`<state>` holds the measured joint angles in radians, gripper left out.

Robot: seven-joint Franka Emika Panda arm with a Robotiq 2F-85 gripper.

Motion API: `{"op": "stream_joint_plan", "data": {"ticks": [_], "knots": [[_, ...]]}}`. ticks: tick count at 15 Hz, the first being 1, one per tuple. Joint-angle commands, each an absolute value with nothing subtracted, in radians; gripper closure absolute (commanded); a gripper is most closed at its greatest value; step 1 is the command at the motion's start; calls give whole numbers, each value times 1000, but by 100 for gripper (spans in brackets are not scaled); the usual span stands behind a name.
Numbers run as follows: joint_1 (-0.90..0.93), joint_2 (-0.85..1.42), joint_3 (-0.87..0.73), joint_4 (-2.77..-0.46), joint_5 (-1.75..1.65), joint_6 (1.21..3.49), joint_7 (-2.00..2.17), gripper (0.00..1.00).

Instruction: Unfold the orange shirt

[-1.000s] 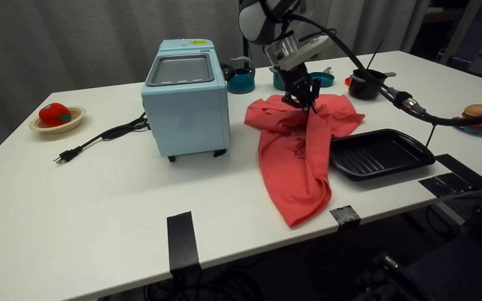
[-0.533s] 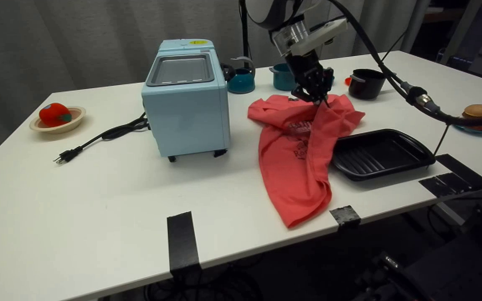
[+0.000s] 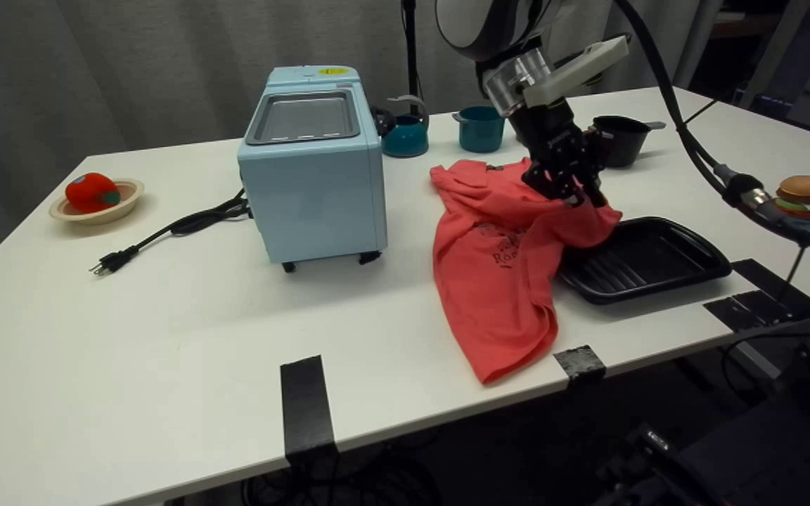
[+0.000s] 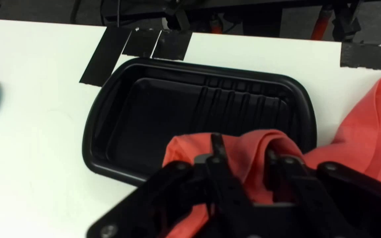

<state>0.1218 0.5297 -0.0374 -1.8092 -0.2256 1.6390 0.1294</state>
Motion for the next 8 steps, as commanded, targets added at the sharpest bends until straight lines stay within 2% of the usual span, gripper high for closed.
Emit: {"op": "stream_joint_plan", "data": {"ticks": [1, 4, 5, 6, 7, 8], "knots": [[113, 451, -22, -1929, -239, 1664, 148, 39], [113, 434, -18, -1971, -238, 1667, 150, 17], [113, 429, -18, -1981, -240, 1670, 152, 44], [112, 426, -17, -1990, -240, 1671, 152, 56], [111, 421, -17, -1998, -239, 1673, 151, 57], [110, 418, -17, -2006, -239, 1677, 151, 65]]}}
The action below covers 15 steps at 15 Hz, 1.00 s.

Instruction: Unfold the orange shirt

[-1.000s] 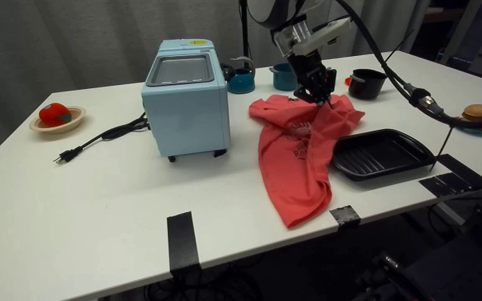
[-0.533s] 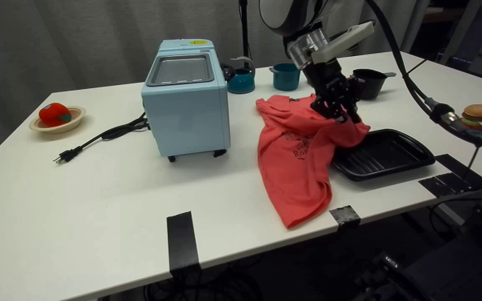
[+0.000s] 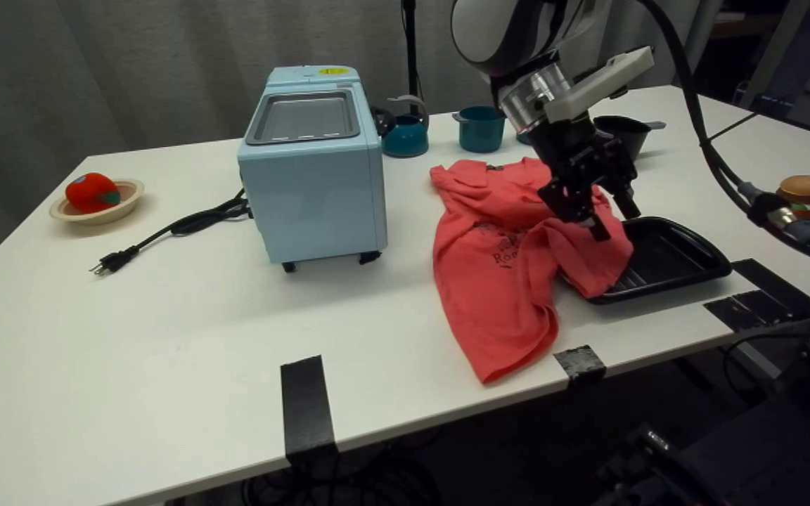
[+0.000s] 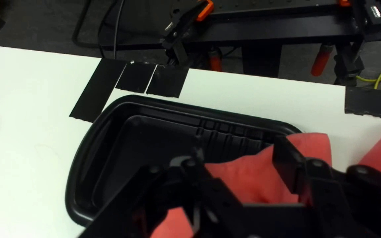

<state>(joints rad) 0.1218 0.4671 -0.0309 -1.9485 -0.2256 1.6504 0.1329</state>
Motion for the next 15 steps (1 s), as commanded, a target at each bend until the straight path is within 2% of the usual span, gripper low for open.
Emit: {"op": "stream_joint_plan", "data": {"ticks": [1, 2, 3, 4, 9, 15], "knots": [[110, 415, -18, -2012, -239, 1682, 152, 52], [110, 409, -16, -2024, -241, 1699, 151, 32], [112, 402, -14, -2035, -242, 1728, 153, 37], [114, 398, -12, -2043, -243, 1761, 159, 36], [136, 377, 13, -2088, -253, 1961, 180, 0], [159, 369, 25, -2132, -264, 2080, 188, 0]]}}
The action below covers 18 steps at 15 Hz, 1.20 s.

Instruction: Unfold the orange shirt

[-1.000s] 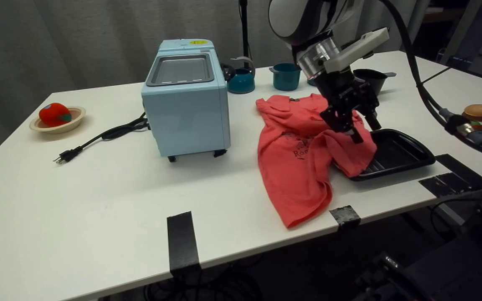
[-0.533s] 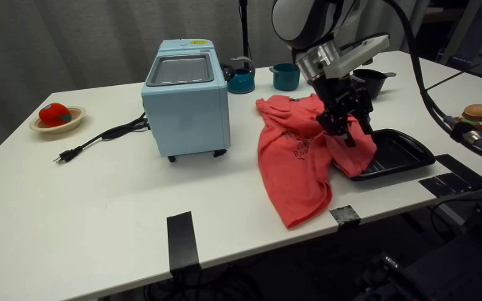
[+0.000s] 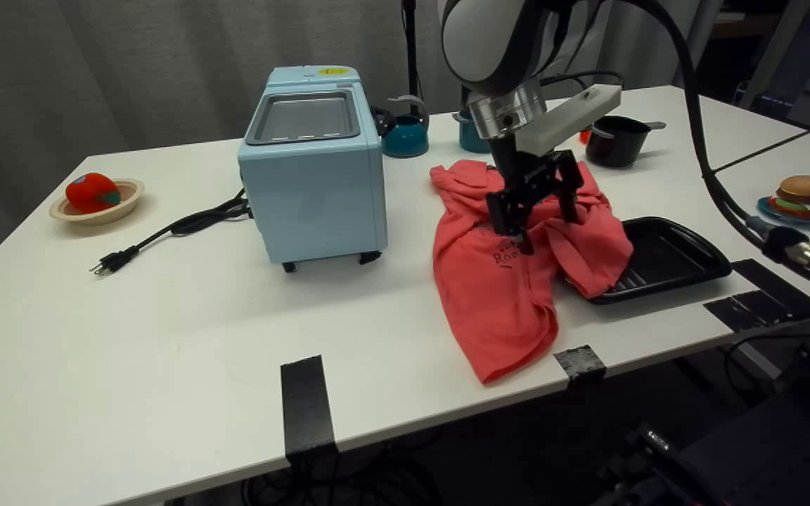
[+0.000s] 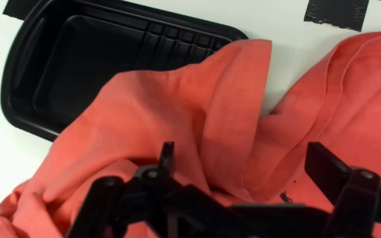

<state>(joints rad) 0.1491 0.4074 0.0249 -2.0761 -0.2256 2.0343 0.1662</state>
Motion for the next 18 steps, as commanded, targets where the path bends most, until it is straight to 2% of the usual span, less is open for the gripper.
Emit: {"op": "stream_joint_plan", "data": {"ticks": [1, 6, 7, 8, 17, 18], "knots": [[158, 367, 24, -2140, -262, 2080, 184, 0], [154, 356, 22, -2187, -261, 2068, 179, 0], [154, 355, 21, -2194, -262, 2070, 179, 9], [154, 353, 20, -2199, -263, 2072, 180, 28], [151, 345, 19, -2216, -267, 2086, 181, 98], [151, 344, 19, -2217, -268, 2086, 182, 100]]}}
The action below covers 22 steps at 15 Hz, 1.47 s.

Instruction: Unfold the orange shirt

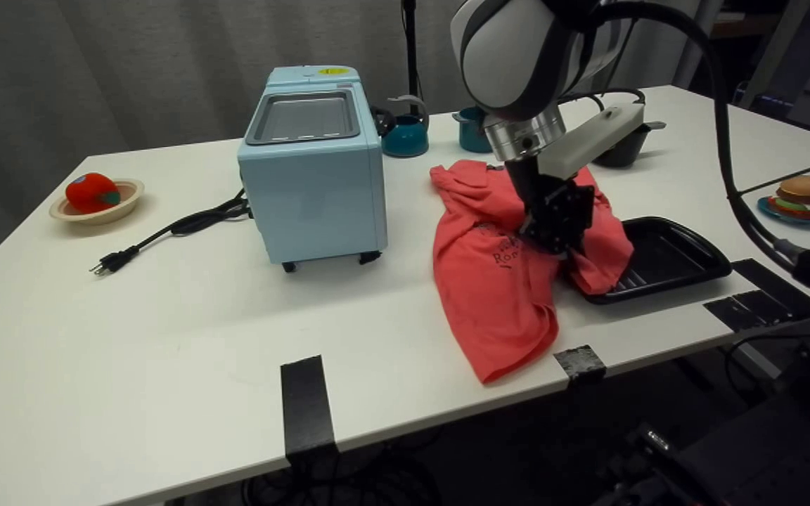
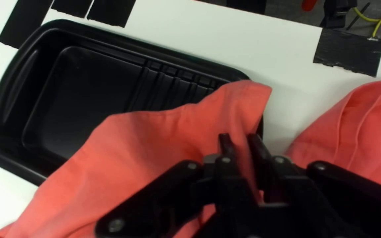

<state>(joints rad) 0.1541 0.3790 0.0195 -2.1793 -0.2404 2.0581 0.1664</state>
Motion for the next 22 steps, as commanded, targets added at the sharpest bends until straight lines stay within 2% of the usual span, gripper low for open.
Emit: {"op": "stream_joint_plan", "data": {"ticks": [1, 11, 20, 21, 22], "knots": [[151, 341, 18, -2219, -269, 2086, 183, 100], [108, 202, 15, -2305, -362, 1821, 33, 99], [81, 183, 21, -2407, -382, 1769, -27, 99], [82, 186, 20, -2414, -386, 1770, -17, 72], [84, 188, 19, -2421, -394, 1772, -8, 70]]}}
